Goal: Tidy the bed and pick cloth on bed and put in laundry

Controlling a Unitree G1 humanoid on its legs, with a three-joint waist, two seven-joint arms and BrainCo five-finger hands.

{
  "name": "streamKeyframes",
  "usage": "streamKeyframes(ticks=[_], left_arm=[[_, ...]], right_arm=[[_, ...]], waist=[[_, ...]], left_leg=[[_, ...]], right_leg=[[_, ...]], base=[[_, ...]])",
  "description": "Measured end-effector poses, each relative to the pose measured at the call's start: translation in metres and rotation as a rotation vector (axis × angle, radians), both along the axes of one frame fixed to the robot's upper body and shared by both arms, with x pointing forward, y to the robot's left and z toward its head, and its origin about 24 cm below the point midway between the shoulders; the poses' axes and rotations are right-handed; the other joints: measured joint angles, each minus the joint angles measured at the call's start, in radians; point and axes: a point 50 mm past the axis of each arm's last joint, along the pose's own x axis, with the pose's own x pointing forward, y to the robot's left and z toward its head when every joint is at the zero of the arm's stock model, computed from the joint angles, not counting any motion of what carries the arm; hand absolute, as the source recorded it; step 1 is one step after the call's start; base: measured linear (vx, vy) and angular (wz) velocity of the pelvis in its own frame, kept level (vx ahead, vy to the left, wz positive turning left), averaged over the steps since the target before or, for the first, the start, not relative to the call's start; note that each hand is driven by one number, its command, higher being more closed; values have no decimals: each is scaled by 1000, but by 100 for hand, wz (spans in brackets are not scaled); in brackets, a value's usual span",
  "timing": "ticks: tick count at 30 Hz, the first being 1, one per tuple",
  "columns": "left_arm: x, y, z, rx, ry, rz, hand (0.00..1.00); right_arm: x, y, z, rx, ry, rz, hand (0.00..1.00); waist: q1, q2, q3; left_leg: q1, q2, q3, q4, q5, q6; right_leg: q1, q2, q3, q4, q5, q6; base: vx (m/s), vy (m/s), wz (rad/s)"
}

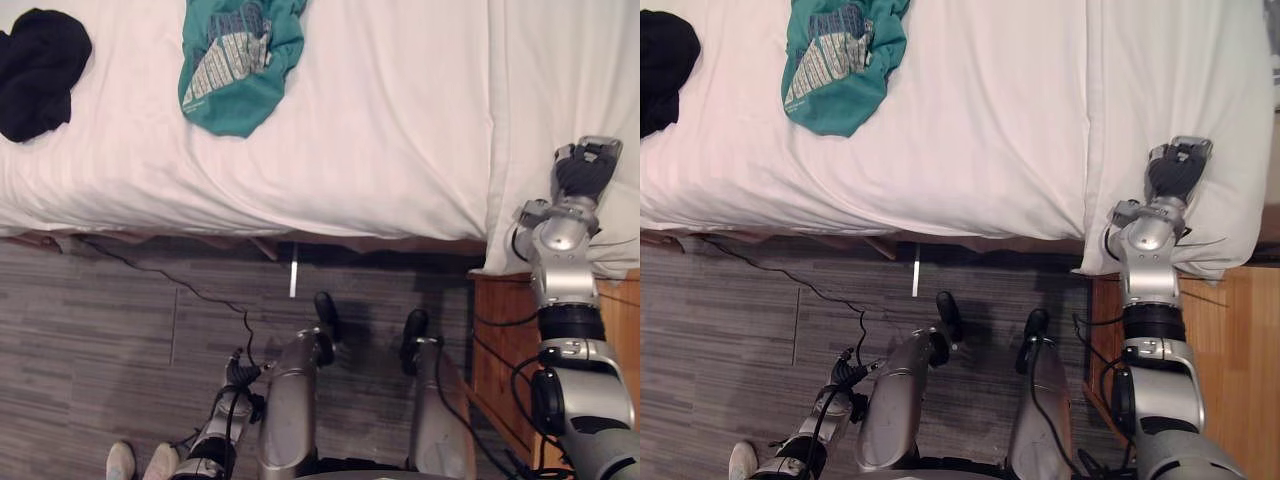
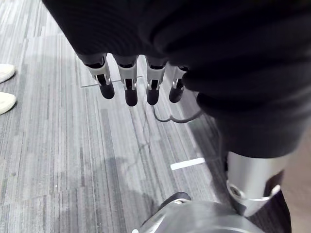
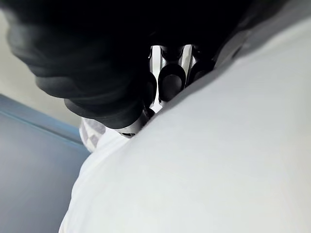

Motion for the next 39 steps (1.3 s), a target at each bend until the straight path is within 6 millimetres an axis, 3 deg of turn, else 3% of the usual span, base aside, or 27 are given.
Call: streamKeyframes(ticks=[2,3,4,6,7,9,10,12,13,14,18,20,21,22,23,26,27,28,29,30,31,32,33,34,35,37,39], left_arm=[[-3,5,-1,11,11,11,0],[-4,8,-1,23,14,17,0],[-5,10,-1,29,16,19,0],[-12,14,-1,37,15,56,0],[-12,13,-1,35,14,58,0],[-12,11,-1,32,11,53,0],[-13,12,-1,32,11,58,0],[-20,20,-3,35,22,99,0],[-21,21,-3,33,22,105,0],[-19,20,-2,24,0,110,0],[-17,10,-2,-10,-13,83,0],[-26,10,-8,-13,24,68,0],[-30,9,-10,-19,38,69,0],[-29,14,-10,-15,42,78,0],[-25,20,-7,3,30,76,0],[-27,32,-7,47,59,51,0],[-34,35,-10,52,85,57,0],[-35,35,-11,52,93,58,0],[-36,33,-13,42,104,49,0],[-37,33,-13,36,117,26,0],[-37,33,-14,35,123,14,0],[-39,32,-15,29,132,5,0],[-40,28,-17,13,149,-7,0],[-42,25,-18,4,155,-8,0],[-45,15,-22,-23,173,-12,0],[-52,0,-27,-68,185,-16,0],[-42,-7,-21,-75,127,-15,0]], right_arm=[[-8,11,-35,64,55,19,100],[-17,15,-60,100,121,27,0],[-23,16,-75,120,161,27,0],[-67,19,-162,281,449,-24,0],[-82,20,-184,316,539,-39,0],[-161,35,-267,482,946,-88,0],[-179,40,-280,512,1023,-94,0],[-239,51,-310,570,1257,-96,0],[-252,51,-314,565,1306,-97,0],[-272,49,-319,533,1397,-75,0],[-292,46,-323,519,1484,-34,0],[-290,47,-323,545,1475,-25,0],[-289,45,-323,544,1469,-31,0],[-273,57,-324,572,1436,5,0],[-271,66,-326,599,1445,-3,0],[-275,67,-328,645,1431,-14,0],[-262,68,-326,643,1401,-16,0],[-258,67,-325,639,1394,-20,0],[-259,68,-325,644,1393,-15,0],[-260,75,-327,652,1399,9,0],[-260,79,-327,656,1398,17,0],[-260,80,-326,645,1382,34,0],[-259,80,-323,619,1362,60,0],[-259,80,-322,608,1355,67,0],[-252,77,-319,593,1322,71,0],[-241,68,-313,559,1270,73,0],[-224,66,-308,489,1258,125,0]], waist=[[-9,-25,4],[-21,-43,5],[-29,-50,5],[-50,-78,-10],[-54,-78,-10],[-62,-79,-10],[-62,-79,-10],[-95,-72,-13],[-94,-70,-15],[-93,-81,-35],[-112,-107,-93],[-106,-78,-145],[-104,-56,-165],[-112,-120,-161],[-95,-141,-169],[-86,-181,-198],[-82,-201,-215],[-87,-199,-214],[-97,-194,-214],[-99,-189,-213],[-101,-186,-212],[-115,-185,-212],[-126,-187,-211],[-128,-189,-211],[-138,-160,-193],[-137,-126,-181],[-128,-105,-168]], left_leg=[[64,-3,21,-55,10,-13],[106,-10,25,-100,20,-24],[127,-16,26,-128,29,-31],[215,-38,52,-258,71,-48],[226,-40,57,-271,77,-50],[214,-22,85,-183,34,-25],[207,-8,103,-135,7,-24],[228,95,306,56,-113,-19],[245,131,354,101,-155,-9],[242,199,392,233,-218,42],[184,306,269,316,-222,-4],[170,365,60,139,-120,-66],[181,369,28,81,-46,-63],[168,289,21,104,-13,-240],[158,262,16,123,-28,-231],[170,211,34,227,-164,-178],[220,191,111,183,-173,-147],[239,188,129,163,-161,-135],[277,177,145,98,-135,-121],[321,171,164,13,-95,-112],[338,167,168,-24,-77,-111],[374,141,170,-106,-32,-107],[407,101,169,-176,5,-101],[419,77,167,-194,13,-98],[460,61,157,-210,15,-98],[477,56,158,-164,15,-98],[360,110,153,102,25,-115]], right_leg=[[54,10,9,-57,16,2],[95,16,9,-104,33,4],[115,19,7,-130,40,6],[187,31,10,-238,76,18],[199,33,10,-254,81,20],[212,24,14,-245,86,24],[217,22,17,-231,81,26],[279,5,13,-210,68,25],[295,1,12,-211,67,26],[302,-39,0,-202,58,44],[317,-194,-57,-221,90,123],[337,-257,-95,-239,132,197],[340,-262,-97,-241,136,205],[369,-336,-84,-260,149,207],[371,-328,-78,-263,142,219],[415,-368,-132,-288,321,156],[378,-401,-216,-287,404,32],[362,-395,-255,-242,387,8],[331,-348,-333,-93,235,44],[317,-237,-343,9,82,74],[314,-185,-340,32,31,73],[306,-67,-306,46,-60,55],[319,52,-236,-29,-113,0],[349,80,-201,-94,-128,-49],[404,98,-173,-134,-95,-92],[428,93,-123,-140,-105,-85],[424,76,-91,-148,-101,-81]], base=[[54,-19,-21],[66,-12,-12],[108,-18,-6],[151,-17,-10],[176,-5,-13],[177,11,-19],[151,37,-36],[105,130,-37],[44,217,-42],[2,264,-33],[15,382,38],[80,593,70],[103,817,82],[97,629,75],[144,639,82],[99,451,-10],[59,340,-74],[59,338,-78],[34,297,-40],[14,276,-28],[17,202,-3],[18,76,29],[15,54,40],[26,40,35],[22,69,7],[-16,37,-14],[-92,-50,-34]])
